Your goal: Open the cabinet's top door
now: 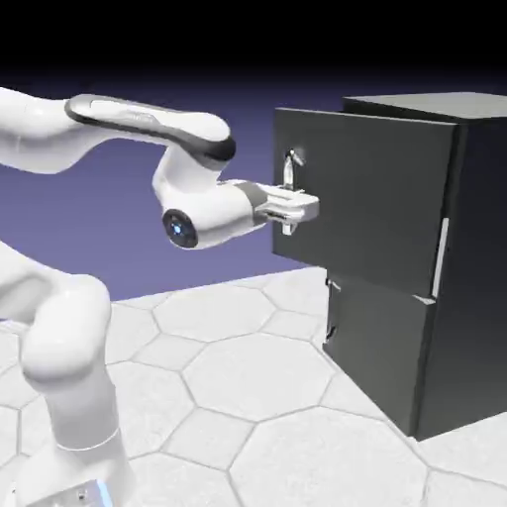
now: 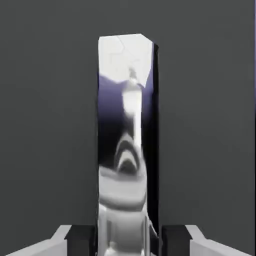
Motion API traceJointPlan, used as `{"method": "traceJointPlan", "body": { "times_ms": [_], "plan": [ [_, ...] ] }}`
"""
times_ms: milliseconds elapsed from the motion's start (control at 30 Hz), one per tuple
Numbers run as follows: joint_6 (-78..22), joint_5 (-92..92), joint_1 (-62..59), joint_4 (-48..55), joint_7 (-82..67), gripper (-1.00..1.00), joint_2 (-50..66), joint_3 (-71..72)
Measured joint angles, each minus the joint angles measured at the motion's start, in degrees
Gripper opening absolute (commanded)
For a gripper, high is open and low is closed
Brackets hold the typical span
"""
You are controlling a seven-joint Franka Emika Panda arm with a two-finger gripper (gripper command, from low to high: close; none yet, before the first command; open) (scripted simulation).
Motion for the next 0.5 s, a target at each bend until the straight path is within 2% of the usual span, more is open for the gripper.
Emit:
{"method": "traceJointPlan", "body": {
  "times_ms": [500],
  "plan": [
    [-22.4, -37.3, -0.5, -7.6, 11.0, -1.0, -6.8, -25.2]
  ]
}}
